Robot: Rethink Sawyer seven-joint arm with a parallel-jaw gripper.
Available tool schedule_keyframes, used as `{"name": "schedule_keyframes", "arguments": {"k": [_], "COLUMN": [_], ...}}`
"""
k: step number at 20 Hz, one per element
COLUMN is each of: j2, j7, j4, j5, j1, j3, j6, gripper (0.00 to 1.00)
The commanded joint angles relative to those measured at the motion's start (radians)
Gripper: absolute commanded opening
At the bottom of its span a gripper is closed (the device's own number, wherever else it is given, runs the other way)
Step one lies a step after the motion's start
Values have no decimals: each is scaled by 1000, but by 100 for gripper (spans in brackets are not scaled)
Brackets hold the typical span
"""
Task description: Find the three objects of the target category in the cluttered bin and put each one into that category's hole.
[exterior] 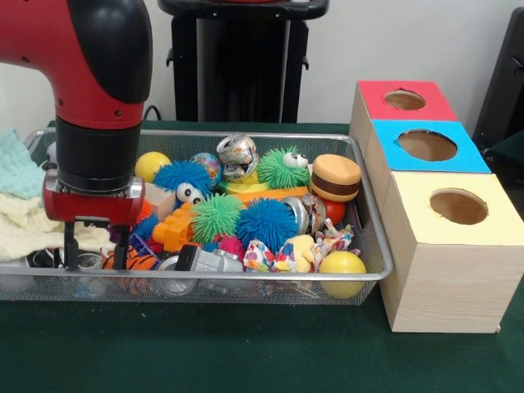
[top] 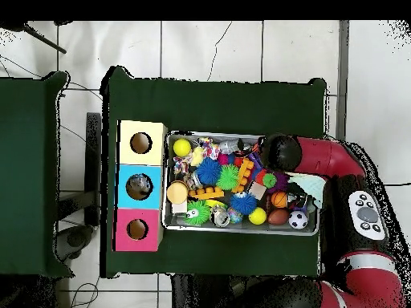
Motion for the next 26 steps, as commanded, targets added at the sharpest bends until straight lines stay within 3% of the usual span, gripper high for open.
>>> {"name": "schedule_keyframes", "arguments": {"k": [1, 6, 14, 16, 19, 24, 26], "j2": [172, 221, 377, 419, 437, 508, 498], "j7": [-61, -24, 264, 335, 323, 409, 381], "j4": [-37, -82, -270, -304, -312, -383, -370], "j5": [-162, -213, -319, -311, -281, -276, -257], "j1": [-7, 3, 193, 224, 216, 272, 250], "j3": [43, 21, -238, -297, -301, -413, -384], "j6": [-213, -261, -341, -382, -402, -433, -434], "gripper": [100, 100, 100, 100, 100, 100, 100]}}
